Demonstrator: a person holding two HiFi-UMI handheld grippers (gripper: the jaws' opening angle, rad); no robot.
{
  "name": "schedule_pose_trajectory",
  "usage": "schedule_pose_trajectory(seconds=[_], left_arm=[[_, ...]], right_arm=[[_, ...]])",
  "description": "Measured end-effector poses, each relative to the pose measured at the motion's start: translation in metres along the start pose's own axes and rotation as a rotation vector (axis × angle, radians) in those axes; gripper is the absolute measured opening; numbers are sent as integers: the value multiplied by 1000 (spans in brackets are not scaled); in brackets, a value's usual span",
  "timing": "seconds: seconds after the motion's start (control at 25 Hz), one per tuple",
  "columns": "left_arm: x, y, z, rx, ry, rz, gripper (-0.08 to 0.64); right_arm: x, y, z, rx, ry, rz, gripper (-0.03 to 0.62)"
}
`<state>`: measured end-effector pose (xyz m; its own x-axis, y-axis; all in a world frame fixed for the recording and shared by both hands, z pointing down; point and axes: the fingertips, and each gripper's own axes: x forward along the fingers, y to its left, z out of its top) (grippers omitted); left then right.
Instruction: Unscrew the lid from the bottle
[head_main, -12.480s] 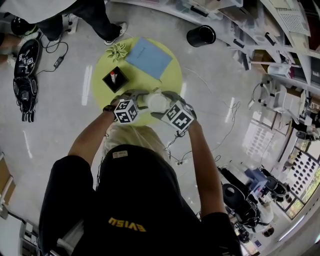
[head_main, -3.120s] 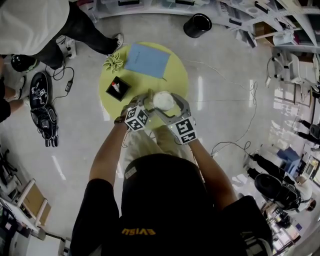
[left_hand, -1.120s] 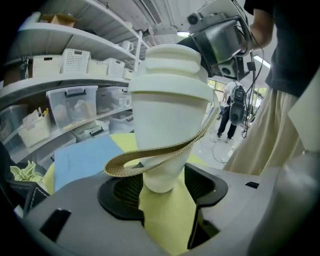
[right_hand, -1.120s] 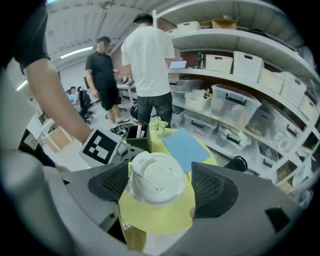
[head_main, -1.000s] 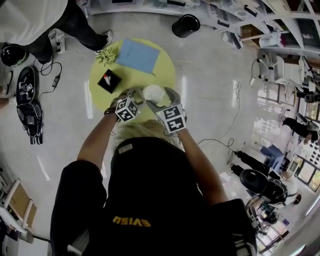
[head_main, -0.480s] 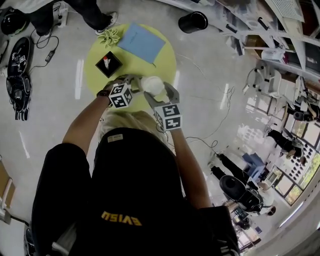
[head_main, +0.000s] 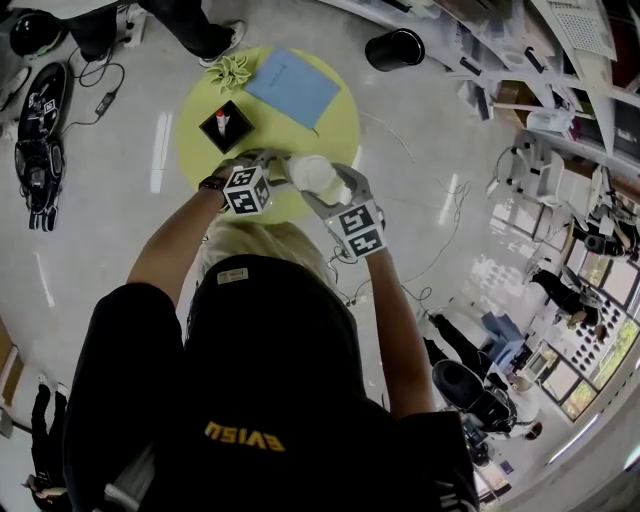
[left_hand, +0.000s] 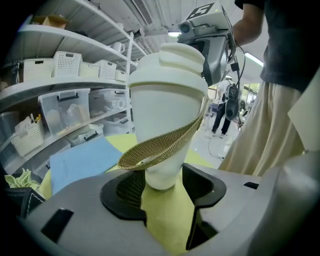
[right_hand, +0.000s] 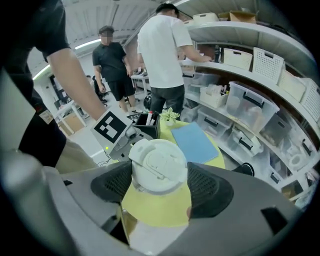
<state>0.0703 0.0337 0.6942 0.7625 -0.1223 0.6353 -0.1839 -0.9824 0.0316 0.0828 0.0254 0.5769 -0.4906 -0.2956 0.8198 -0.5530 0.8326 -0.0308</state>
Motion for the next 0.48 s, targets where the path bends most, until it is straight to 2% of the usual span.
schedule_pose_trajectory(seconds=[0.28,0.48], left_arm=[[1,0,-2,21,11,-12,236],[1,1,-5,19,15,-18,227]], right_arm=[[1,1,-1,-156,62,108,345],[1,1,-1,-196,87,134,345]])
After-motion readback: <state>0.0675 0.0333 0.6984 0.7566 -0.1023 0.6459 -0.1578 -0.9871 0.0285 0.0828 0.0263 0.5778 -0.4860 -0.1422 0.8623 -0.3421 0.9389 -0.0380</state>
